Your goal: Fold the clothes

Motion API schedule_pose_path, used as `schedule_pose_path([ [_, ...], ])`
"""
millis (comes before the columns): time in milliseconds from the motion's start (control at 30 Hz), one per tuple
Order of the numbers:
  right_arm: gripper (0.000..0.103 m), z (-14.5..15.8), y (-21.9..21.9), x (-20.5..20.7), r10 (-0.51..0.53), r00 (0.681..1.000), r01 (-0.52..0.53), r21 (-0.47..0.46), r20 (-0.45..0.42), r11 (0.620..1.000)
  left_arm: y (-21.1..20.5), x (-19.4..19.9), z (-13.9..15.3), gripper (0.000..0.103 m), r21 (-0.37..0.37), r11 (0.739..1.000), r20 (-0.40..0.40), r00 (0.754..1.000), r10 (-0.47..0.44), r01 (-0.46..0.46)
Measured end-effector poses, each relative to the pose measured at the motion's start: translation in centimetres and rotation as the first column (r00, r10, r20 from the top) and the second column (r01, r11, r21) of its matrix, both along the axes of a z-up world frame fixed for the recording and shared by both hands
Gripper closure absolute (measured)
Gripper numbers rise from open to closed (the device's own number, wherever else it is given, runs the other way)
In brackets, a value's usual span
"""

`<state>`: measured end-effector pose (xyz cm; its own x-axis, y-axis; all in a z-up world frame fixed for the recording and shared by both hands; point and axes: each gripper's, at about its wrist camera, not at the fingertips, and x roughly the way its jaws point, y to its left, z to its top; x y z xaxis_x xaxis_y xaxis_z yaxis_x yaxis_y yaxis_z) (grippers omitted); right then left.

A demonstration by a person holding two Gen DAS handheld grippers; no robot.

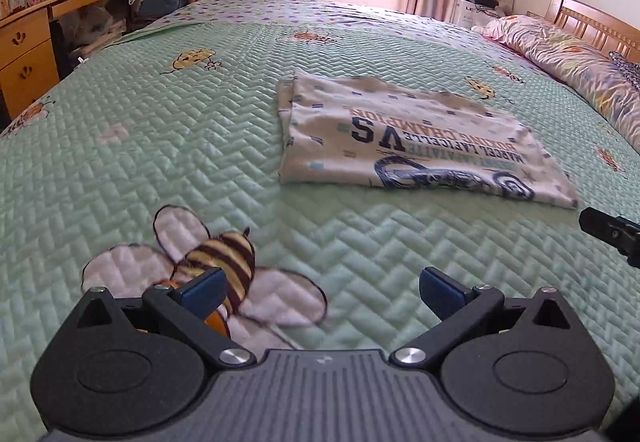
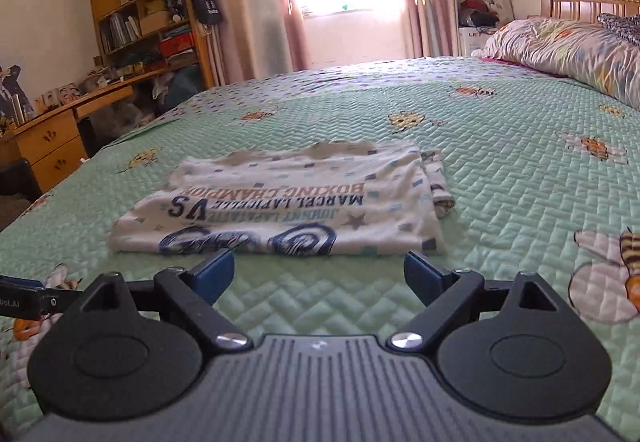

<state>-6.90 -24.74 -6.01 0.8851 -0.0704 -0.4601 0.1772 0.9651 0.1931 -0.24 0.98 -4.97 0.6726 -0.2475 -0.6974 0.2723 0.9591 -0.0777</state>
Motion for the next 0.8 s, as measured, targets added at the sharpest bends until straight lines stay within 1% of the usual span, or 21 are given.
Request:
schedule_pose_path([
  [100,0.011,0.7,0.8,-1.9,0.003,1.000,-0.003,0.009,0.007,1.000,-0.6,-1.8,1.2,0.001,0.011,1.000,0.016,1.000,-0.010,0.009],
  [267,0.011,1.4,2.1,-5.2,0.014,1.000,-0.014,-0.010,0.013,1.000,-1.0,-5.1,2.8,0.001,0.000,0.999,0.049,0.998,-0.039,0.039],
  [433,0.011,1.8,3.0,-8.0,0.018,1.000,-0.017,-0.025,0.010,1.000,-0.5,-7.6,3.5,0.001,0.008,0.999,0.063,0.997,-0.054,0.053],
  [567,0.011,2.4,3.3,-9.1,0.014,1.000,-0.013,-0.030,0.026,0.999,0.1,-8.6,4.5,0.001,0.038,0.999,0.076,0.997,-0.034,0.031],
  [700,0.011,3.3,3.7,-9.8,0.026,0.998,-0.024,-0.039,0.052,0.999,0.3,-9.1,5.5,0.001,0.071,0.997,0.120,0.993,0.004,-0.013],
  [800,0.011,3.4,3.8,-10.0,0.039,0.997,-0.036,-0.040,0.067,0.999,0.3,-9.2,5.8,0.001,0.089,0.996,0.137,0.990,0.020,-0.033],
])
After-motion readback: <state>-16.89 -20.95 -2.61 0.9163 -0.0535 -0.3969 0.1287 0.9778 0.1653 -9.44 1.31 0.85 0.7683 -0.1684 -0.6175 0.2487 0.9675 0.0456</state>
